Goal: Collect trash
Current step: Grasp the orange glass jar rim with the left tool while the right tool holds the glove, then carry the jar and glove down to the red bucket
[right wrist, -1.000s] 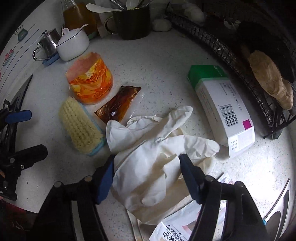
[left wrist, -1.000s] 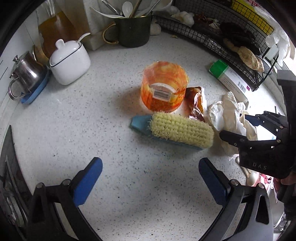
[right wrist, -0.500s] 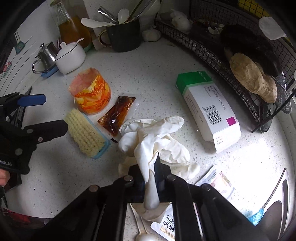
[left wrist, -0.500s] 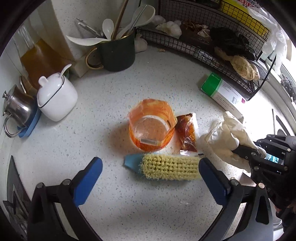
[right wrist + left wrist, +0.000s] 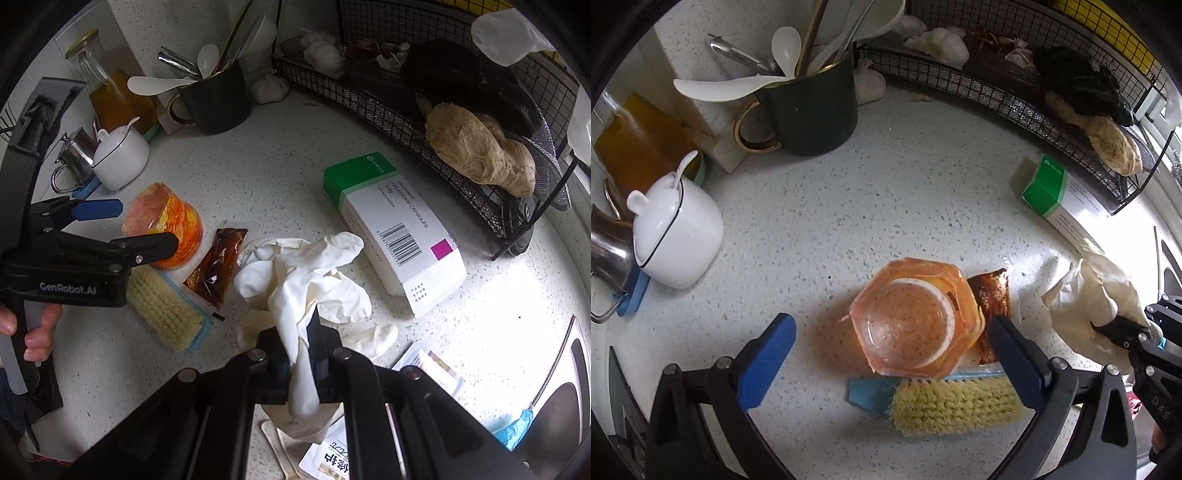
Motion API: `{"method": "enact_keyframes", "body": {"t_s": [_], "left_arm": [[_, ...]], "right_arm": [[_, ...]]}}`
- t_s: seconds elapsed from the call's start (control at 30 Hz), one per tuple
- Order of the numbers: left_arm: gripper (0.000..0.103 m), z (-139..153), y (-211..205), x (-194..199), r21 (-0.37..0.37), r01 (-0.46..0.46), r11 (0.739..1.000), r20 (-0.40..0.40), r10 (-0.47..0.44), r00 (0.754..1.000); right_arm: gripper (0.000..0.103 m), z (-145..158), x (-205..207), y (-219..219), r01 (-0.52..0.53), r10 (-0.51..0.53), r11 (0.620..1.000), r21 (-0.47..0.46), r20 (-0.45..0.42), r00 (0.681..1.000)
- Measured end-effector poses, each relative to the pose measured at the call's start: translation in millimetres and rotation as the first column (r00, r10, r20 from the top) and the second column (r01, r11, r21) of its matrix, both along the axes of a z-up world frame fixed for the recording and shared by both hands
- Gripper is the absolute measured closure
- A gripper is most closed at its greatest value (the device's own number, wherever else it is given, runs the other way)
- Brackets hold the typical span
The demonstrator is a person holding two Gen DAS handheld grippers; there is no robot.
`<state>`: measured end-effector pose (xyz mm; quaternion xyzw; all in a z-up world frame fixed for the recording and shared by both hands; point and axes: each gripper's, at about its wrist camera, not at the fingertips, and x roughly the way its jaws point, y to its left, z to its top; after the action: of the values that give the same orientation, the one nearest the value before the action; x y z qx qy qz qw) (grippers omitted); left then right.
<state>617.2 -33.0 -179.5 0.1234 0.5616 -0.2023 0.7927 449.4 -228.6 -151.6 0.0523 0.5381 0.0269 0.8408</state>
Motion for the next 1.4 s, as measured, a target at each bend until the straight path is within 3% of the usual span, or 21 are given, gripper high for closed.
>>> {"method": "enact_keyframes", "body": {"t_s": [0.07, 0.2, 0.27, 0.3, 0.6, 0.8, 1.07, 1.4], "left_arm": [[0.002, -4, -1, 4, -0.004, -0.002, 1.0, -0.003, 0.002, 1.0], [0.016, -14, -2, 10, -0.004, -0.016, 1.0, -0.013, 0.016, 1.0], [0.027, -15, 0, 10, 0.0, -0.028, 1.0, -0.013, 0.028, 1.0], [0.037, -16, 1, 8, -0.001, -0.031, 1.0, -0.013, 0.031, 0.999], [0.038, 13, 9, -20, -0.028, -0.063, 0.998, 0.052, 0.065, 0.997], [0.038, 39, 16, -55, -0.022, -0.054, 0.998, 0.095, 0.056, 0.994], [0.038, 70, 19, -128, -0.026, -0.082, 0.996, 0.131, 0.085, 0.988], [0.038, 94, 26, -257, -0.047, -0.137, 0.989, 0.167, 0.143, 0.975]], "right_arm": [[0.097, -2, 6, 7, 0.0, 0.0, 1.0, -0.001, 0.001, 1.0], [0.097, -9, 8, 4, 0.006, -0.006, 1.0, -0.018, -0.004, 1.0], [0.097, -10, 9, 6, 0.001, -0.001, 0.998, -0.057, 0.002, 1.0], [0.097, -10, 9, 6, -0.003, 0.003, 0.998, -0.057, 0.003, 1.0], [0.097, -3, 1, 6, -0.004, 0.004, 1.0, -0.029, 0.018, 1.0], [0.097, 19, -19, 13, -0.031, 0.034, 0.998, -0.05, 0.066, 0.997], [0.097, 50, -75, 28, -0.081, 0.089, 0.995, -0.065, 0.134, 0.987], [0.097, 67, -179, 50, -0.159, 0.169, 0.985, -0.067, 0.187, 0.968]]}}
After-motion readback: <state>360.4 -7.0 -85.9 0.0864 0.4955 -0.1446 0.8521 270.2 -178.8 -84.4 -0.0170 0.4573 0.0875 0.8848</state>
